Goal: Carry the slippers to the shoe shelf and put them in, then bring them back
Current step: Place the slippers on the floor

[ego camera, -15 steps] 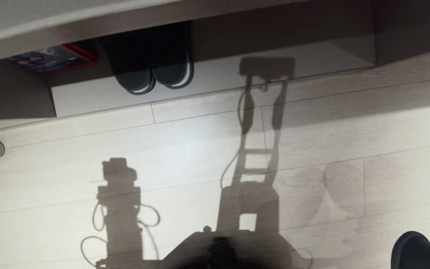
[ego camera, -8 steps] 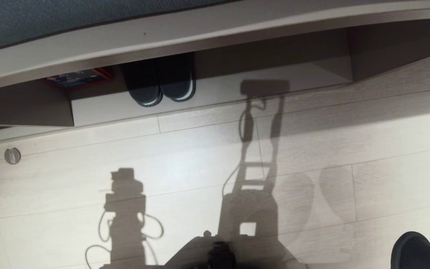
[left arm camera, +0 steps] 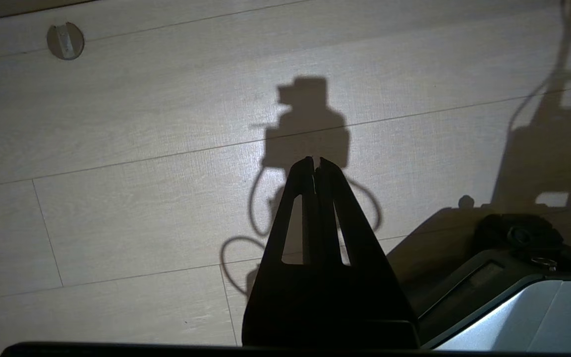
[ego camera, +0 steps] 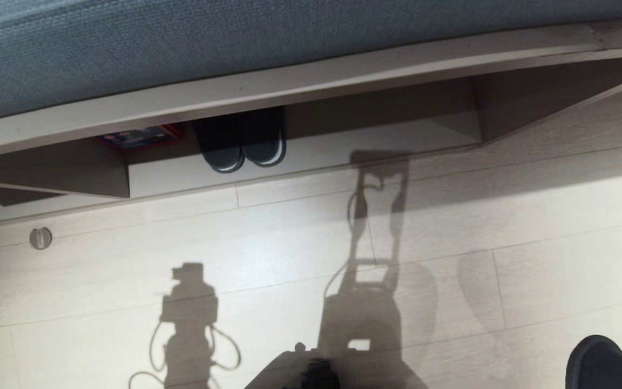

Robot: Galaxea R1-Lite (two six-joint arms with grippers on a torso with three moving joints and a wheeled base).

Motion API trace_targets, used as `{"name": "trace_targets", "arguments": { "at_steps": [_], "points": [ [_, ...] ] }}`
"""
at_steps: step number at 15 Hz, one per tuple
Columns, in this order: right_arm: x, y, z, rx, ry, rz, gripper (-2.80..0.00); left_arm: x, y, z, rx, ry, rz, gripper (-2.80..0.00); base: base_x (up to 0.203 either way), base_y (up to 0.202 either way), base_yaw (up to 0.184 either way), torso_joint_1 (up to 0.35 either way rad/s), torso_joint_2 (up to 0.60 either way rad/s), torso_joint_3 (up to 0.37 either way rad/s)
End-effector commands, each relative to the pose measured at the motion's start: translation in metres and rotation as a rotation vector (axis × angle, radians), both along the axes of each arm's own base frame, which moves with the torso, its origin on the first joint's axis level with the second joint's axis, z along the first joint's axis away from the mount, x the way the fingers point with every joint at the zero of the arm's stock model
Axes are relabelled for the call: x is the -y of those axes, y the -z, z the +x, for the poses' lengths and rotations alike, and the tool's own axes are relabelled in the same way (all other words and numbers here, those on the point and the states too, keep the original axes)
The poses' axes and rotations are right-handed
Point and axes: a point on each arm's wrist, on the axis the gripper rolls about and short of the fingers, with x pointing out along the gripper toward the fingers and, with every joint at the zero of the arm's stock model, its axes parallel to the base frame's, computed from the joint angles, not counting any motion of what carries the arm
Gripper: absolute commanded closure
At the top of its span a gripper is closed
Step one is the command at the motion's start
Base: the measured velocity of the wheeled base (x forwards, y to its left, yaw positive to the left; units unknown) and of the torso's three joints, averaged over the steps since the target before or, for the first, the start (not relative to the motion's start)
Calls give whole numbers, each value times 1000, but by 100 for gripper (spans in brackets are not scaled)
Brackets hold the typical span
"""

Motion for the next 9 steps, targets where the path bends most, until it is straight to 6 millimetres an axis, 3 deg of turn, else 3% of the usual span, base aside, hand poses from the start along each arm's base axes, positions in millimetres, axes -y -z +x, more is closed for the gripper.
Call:
{"name": "trace_targets", "arguments": {
  "at_steps": [1,9],
  "points": [
    [0,0,0,-1,1,0,0,0,0,0,-3,0,0,0,0,0,0,2,-1,209],
    [0,0,0,0,1,1,0,0,0,0,-3,0,0,0,0,0,0,1,1,198]
  ]
}}
